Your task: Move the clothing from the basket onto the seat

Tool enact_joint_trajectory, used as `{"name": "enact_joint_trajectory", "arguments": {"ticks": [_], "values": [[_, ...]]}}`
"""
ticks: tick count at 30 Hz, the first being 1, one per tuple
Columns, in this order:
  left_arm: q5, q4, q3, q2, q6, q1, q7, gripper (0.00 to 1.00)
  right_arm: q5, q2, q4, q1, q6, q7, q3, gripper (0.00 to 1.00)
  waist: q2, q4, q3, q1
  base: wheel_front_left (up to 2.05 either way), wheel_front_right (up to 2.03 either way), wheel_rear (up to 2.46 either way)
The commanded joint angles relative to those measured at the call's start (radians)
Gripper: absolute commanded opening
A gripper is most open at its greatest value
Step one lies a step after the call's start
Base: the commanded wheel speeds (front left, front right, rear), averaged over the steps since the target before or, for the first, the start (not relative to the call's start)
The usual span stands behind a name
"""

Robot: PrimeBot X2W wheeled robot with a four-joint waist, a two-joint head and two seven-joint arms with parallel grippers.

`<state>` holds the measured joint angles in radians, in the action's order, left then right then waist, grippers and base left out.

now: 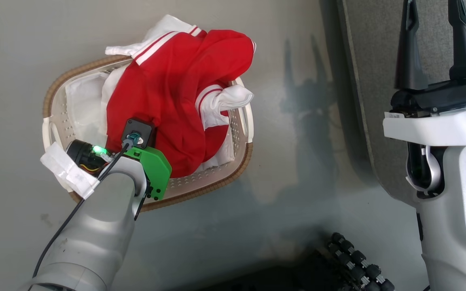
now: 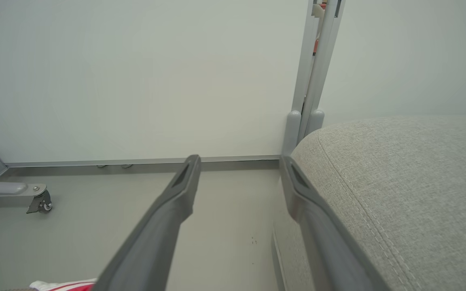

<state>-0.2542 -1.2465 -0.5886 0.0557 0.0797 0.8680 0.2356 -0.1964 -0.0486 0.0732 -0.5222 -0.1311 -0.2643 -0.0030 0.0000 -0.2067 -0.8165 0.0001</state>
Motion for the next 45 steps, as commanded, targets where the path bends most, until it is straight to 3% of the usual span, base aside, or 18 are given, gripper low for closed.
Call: {"name": "enact_joint_trajectory", "arguments": {"ticks": [1,12,24,37,45], "values": [[-0.011,0.002,0.000,0.006,0.005,0.004,0.008,0.00,0.005,-0.003,-0.006,0.004,0.001,0.000,-0.003,1.00,0.0000,0.011,0.017,-0.0001,0.00,0.00,0.00],[-0.050,0.101,0.001,0.001,0.036,-0.049,0.031,0.00,0.038,-0.004,-0.048,0.052,0.001,0.000,-0.012,1.00,0.0000,0.066,0.161,-0.0001,0.00,0.00,0.00],[-0.076,0.346,-0.053,0.001,0.051,-0.151,0.031,0.00,0.086,-0.004,-0.122,0.206,0.001,0.000,-0.019,1.00,0.0000,0.125,0.442,-0.0001,0.00,0.00,0.00],[-0.277,0.567,-0.243,0.026,0.052,-0.147,-0.035,0.00,0.113,-0.004,-0.192,0.390,0.001,0.000,0.015,1.00,0.0000,0.141,0.731,-0.0001,0.00,0.00,0.00],[-0.394,0.693,-0.300,0.073,0.052,-0.037,-0.122,0.00,0.123,-0.004,-0.205,0.437,0.001,0.000,0.029,1.00,0.0000,0.152,0.823,-0.0001,0.00,0.00,0.00]]}}
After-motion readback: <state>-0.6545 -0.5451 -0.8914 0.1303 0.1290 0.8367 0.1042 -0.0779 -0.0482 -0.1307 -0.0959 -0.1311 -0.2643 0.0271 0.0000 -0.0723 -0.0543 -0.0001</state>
